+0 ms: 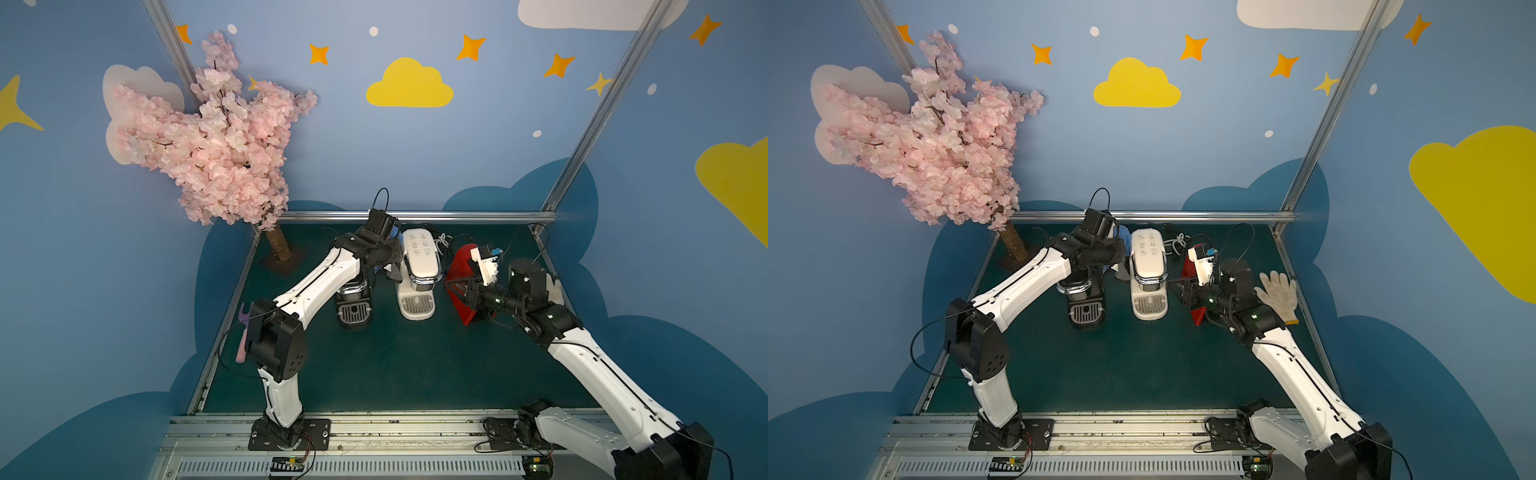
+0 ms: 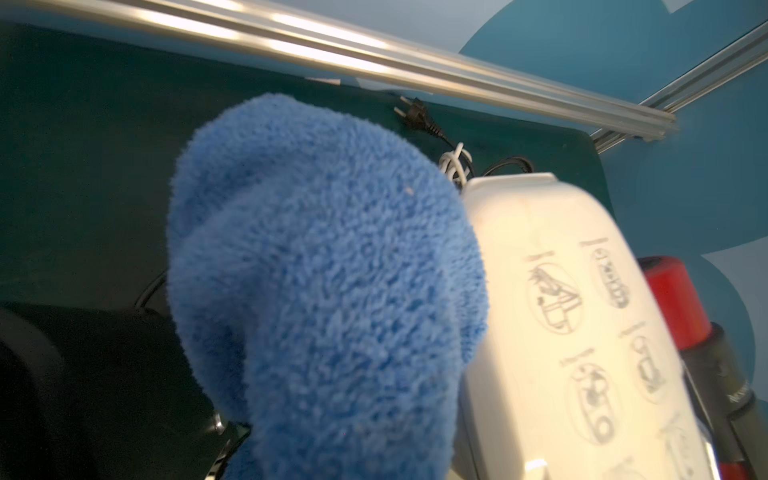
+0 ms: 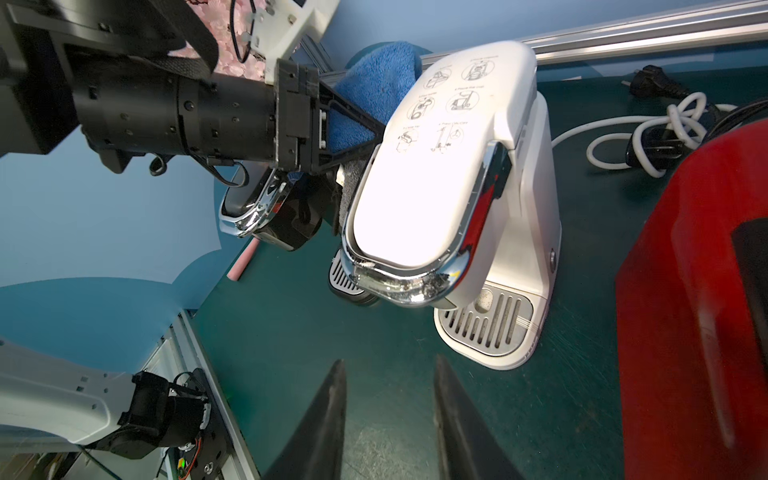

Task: Wipe the surface of a coffee machine
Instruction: Wipe the dirt from the surface of the coffee machine.

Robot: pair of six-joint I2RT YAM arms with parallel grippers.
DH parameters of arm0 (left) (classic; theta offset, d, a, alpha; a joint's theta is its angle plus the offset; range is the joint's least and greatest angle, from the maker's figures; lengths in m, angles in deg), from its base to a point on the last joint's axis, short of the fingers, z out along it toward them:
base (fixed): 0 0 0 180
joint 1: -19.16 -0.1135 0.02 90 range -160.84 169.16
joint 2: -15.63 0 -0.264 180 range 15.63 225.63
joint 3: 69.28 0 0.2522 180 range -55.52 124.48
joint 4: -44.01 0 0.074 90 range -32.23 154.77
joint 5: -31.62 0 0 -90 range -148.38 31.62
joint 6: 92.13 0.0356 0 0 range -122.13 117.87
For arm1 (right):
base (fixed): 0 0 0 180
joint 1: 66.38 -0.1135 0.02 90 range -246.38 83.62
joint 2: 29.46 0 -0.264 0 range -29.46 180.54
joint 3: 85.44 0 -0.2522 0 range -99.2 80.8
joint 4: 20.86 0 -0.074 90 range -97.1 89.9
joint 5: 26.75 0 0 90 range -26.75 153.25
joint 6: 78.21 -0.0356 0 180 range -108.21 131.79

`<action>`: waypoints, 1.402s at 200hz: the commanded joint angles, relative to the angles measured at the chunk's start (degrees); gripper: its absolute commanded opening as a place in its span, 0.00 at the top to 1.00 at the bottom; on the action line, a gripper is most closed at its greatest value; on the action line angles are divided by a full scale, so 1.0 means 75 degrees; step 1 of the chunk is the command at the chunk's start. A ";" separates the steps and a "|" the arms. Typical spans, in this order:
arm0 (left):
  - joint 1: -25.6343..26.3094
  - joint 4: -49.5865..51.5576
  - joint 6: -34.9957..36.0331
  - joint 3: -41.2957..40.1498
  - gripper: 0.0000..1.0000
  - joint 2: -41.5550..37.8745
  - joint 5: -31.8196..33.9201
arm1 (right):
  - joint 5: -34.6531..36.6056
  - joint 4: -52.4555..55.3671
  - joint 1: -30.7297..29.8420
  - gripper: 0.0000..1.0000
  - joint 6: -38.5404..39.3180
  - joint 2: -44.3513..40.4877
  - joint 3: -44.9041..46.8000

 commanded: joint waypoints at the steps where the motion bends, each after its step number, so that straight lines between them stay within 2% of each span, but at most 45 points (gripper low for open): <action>1: 0.0179 0.0329 -0.0364 0.0177 0.97 0.0276 0.0103 | 0.0109 0.0080 0.0014 0.64 0.0114 -0.0030 0.0056; 60: 0.0301 0.0503 -0.1474 -0.0128 0.97 0.0775 -0.0279 | 0.0069 0.0028 0.0009 0.64 0.0156 0.0218 0.0079; 93: 0.0357 0.0499 -0.1722 -0.0168 0.97 0.1004 -0.0633 | -0.0012 0.0043 0.0008 0.64 0.0176 0.0336 0.0093; 152: 0.0455 0.0240 -0.1689 -0.0642 0.97 0.1397 -0.0979 | 0.0194 0.0063 0.0008 0.64 0.0237 0.0278 0.0184; 187: 0.0503 0.0123 -0.1537 -0.0988 0.97 0.1345 -0.0837 | 0.0397 0.0051 0.0014 0.64 0.0227 0.0310 0.0277; 230: 0.0527 -0.0328 -0.1328 -0.1534 0.97 0.0944 -0.0890 | 0.0423 -0.0012 0.0008 0.64 0.0206 0.0471 0.0302; 280: 0.0509 -0.1096 -0.0577 -0.1670 0.97 0.0122 -0.0600 | 0.0486 0.0020 0.0014 0.64 0.0184 0.0763 0.0116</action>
